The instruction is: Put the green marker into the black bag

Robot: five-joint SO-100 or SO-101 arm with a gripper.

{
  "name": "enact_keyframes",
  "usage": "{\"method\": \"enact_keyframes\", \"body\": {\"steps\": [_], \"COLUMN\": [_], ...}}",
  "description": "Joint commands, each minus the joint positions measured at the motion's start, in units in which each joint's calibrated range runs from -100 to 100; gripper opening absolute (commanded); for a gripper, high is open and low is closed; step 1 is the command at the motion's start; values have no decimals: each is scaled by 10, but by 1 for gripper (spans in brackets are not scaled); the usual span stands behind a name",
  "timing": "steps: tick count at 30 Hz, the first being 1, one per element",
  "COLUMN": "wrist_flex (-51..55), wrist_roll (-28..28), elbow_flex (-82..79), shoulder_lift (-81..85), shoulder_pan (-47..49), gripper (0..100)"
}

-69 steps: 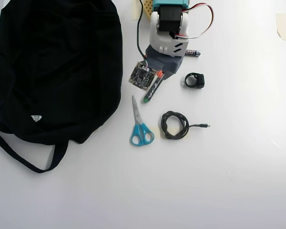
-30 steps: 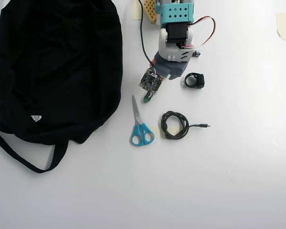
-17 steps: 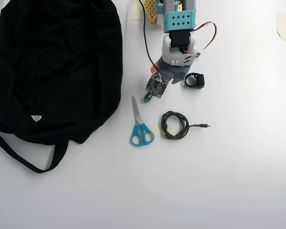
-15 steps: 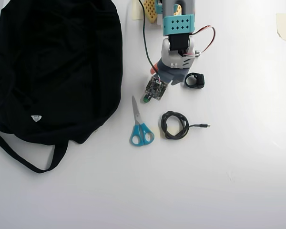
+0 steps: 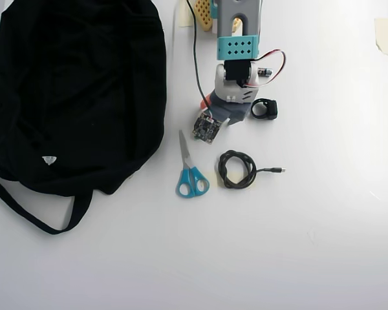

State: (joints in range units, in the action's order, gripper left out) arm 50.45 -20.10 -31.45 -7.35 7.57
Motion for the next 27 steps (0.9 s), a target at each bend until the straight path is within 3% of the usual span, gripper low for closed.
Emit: {"method": "enact_keyframes", "body": {"steps": [1, 11, 27], "wrist_flex": [-8, -2, 29], "wrist_roll": [2, 2, 2], "elbow_flex": [4, -3, -15], "shoulder_lift": [-16, -41, -41], "shoulder_pan": [-6, -7, -5], "gripper": [31, 16, 2]}}
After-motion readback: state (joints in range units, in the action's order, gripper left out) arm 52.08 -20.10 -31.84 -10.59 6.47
